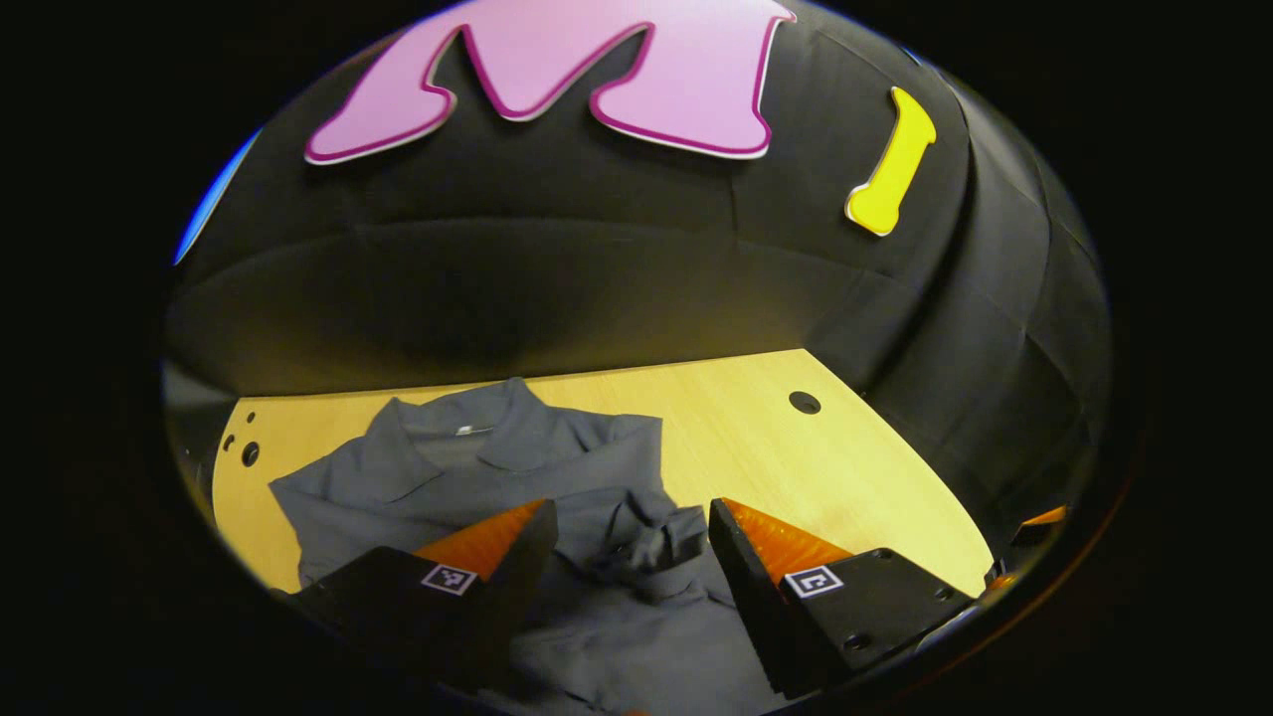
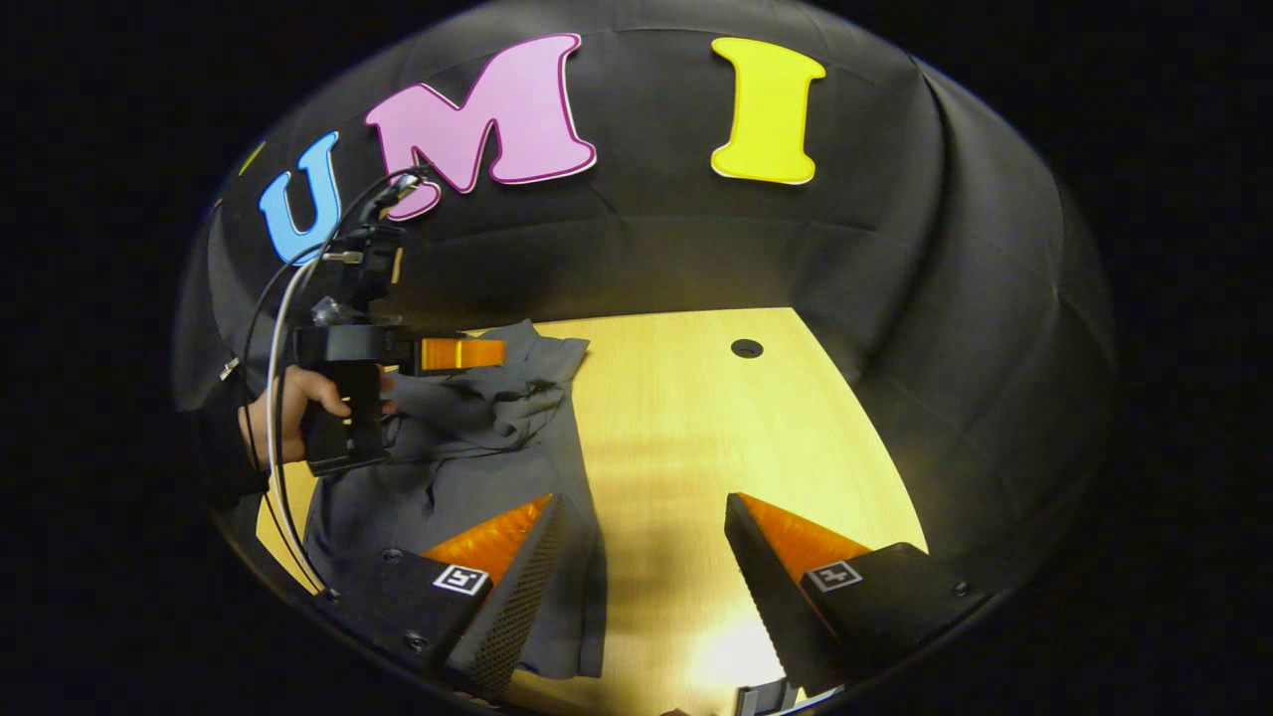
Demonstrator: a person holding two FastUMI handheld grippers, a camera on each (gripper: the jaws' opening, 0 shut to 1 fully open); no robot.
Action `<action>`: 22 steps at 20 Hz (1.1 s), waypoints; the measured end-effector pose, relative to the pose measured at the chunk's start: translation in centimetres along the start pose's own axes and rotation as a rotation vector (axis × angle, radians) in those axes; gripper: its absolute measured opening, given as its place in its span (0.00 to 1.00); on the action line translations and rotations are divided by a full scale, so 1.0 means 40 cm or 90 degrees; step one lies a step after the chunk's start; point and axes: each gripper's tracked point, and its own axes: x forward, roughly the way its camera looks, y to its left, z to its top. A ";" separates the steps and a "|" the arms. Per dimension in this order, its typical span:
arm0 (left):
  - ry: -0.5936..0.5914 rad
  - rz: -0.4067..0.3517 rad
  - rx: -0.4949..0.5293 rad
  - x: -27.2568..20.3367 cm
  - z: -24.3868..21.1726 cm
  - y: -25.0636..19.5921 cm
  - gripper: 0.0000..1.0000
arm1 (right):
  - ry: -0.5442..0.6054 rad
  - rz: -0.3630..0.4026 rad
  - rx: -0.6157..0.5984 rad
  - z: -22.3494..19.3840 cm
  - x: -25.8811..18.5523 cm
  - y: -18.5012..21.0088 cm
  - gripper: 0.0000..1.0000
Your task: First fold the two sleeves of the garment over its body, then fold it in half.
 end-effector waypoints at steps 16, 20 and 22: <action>0.096 0.237 -0.021 -0.652 -0.558 0.386 0.95 | 0.166 0.045 -0.008 -0.296 0.017 0.178 0.99; 0.160 0.280 -0.059 -0.719 -0.718 0.457 0.95 | 0.207 0.030 -0.029 -0.381 0.021 0.181 0.99; 0.181 0.285 -0.073 -0.729 -0.766 0.472 0.95 | 0.227 0.023 -0.024 -0.418 0.026 0.182 1.00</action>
